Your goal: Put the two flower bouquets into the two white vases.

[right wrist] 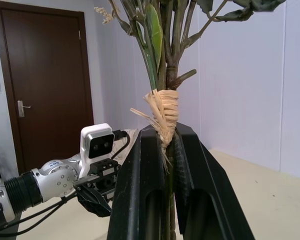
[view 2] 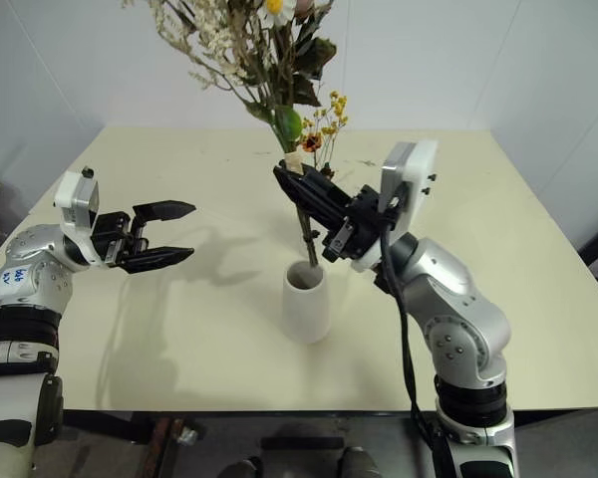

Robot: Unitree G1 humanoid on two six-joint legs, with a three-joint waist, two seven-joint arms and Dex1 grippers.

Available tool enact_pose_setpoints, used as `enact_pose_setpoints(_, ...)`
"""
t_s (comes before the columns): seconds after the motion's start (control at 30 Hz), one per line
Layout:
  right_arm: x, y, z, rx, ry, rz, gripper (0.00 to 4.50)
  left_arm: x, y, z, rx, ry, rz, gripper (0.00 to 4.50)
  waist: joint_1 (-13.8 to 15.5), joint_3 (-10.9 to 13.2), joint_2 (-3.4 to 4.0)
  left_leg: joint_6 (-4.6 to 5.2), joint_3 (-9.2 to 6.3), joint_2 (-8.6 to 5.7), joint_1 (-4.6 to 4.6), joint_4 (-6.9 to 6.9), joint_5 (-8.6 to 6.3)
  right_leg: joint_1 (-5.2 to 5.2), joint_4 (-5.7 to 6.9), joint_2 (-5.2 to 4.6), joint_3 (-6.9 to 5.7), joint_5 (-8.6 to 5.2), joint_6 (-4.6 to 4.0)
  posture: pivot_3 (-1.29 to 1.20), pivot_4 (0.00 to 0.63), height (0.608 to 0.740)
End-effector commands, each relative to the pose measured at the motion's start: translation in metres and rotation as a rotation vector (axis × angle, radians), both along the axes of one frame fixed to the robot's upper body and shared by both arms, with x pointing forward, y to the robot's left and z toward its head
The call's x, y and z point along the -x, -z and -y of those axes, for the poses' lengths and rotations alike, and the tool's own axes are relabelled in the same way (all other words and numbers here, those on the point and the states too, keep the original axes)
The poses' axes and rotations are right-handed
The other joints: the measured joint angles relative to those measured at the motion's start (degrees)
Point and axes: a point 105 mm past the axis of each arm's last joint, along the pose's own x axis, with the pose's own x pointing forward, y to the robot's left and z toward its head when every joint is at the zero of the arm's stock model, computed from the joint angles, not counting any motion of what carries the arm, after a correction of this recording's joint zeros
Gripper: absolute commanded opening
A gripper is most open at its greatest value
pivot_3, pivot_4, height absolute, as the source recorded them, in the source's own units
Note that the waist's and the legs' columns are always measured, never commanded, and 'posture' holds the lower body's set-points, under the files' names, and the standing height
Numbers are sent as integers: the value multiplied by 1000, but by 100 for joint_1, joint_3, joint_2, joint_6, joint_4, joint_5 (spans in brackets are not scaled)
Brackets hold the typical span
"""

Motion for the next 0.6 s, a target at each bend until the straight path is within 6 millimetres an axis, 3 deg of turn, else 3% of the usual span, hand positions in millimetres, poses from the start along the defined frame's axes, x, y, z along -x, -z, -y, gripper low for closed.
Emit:
enact_pose_setpoints(0.03, -3, 5, -5, 4, -2, 19, 8, 14, -5, 3, -34, 111, 41, 4500, 2, 0, 0, 0, 0, 0, 0, 0, 0, 0, 0, 0, 0, 0, 0, 0, 150, 740)
enact_pose_setpoints(0.33, -15, 24, -11, 20, 8, 1, 8, 17, -4, 2, -37, 109, 31, 4500, 3, 0, 0, 0, -1, 0, -3, -3, 0, -2, -1, 0, 0, -2, 2, 0, 150, 740)
enact_pose_setpoints(0.6, -6, 42, -8, 45, -19, -25, 8, 17, -4, 3, -35, 108, 29, 4500, 8, 0, 0, -1, -2, -1, -2, -2, 0, -2, 0, 0, -1, -3, 2, 0, 150, 740)
